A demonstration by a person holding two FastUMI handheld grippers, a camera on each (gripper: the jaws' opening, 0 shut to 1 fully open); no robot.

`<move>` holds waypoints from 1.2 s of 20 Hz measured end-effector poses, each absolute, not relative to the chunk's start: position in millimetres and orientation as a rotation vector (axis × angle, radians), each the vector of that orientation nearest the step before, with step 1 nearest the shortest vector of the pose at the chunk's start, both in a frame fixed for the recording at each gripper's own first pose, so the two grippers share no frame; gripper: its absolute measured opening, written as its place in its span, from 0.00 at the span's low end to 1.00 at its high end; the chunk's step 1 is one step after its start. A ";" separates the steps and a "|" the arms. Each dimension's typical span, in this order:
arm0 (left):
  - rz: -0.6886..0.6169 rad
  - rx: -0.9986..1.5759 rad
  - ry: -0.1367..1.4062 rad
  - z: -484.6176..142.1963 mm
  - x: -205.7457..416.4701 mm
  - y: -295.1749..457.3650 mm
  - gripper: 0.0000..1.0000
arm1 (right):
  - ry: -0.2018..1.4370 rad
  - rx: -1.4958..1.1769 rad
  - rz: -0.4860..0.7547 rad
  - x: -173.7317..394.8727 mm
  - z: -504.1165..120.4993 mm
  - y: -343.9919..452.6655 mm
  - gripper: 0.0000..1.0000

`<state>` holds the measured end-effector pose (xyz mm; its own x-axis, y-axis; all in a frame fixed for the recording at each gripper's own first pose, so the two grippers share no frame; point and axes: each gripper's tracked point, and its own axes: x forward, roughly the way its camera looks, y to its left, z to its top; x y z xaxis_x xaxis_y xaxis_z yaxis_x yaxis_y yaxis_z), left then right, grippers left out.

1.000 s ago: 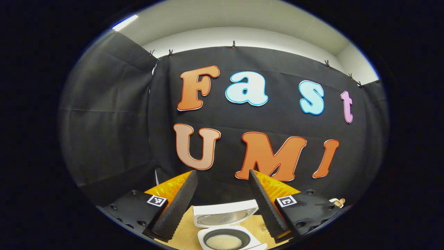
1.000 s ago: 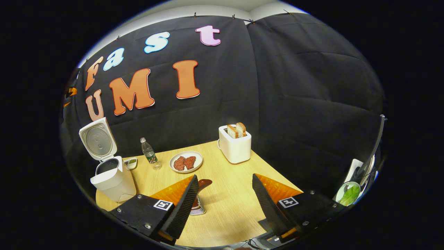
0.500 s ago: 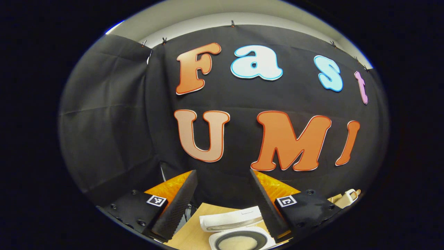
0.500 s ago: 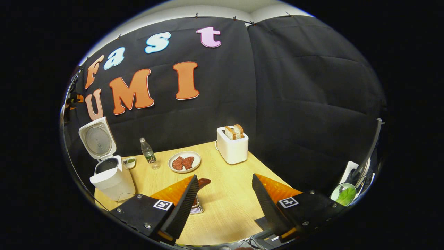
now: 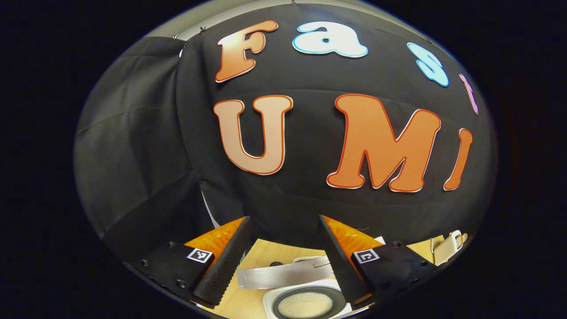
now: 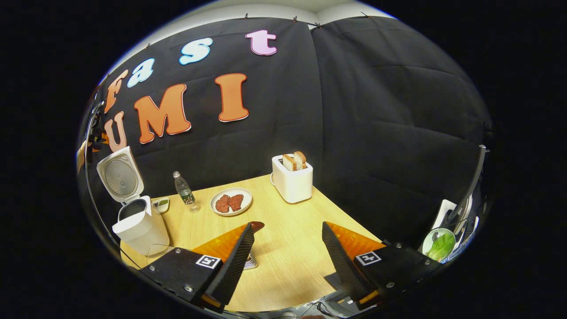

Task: Close the left gripper, press the button to open the rice cooker; take a wooden spoon from the chopstick holder with the right hand, scoop a spoonful of rice and pour it into the rice cooker, then put the wooden spoon back into the chopstick holder.

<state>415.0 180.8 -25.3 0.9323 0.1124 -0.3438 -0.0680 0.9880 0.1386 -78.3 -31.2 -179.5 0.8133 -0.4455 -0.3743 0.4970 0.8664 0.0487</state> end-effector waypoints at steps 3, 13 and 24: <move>0.112 0.136 0.364 -34.2 420.7 183.7 1.00 | 0.386 0.152 -0.506 -77.4 -186.9 -31.5 0.95; 0.135 0.052 0.460 -82.7 424.7 186.3 1.00 | 0.384 0.136 -0.516 -74.0 -187.1 -40.1 0.95; 0.058 0.076 0.626 -144.7 347.1 153.9 1.00 | 0.365 0.155 -0.419 -54.7 -180.0 -36.5 0.95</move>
<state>347.1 153.9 -144.7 0.8090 0.0776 -0.5827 -0.0313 0.9955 0.0891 -54.7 -36.5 -180.0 0.8497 -0.3687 -0.3770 0.4239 0.9028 0.0725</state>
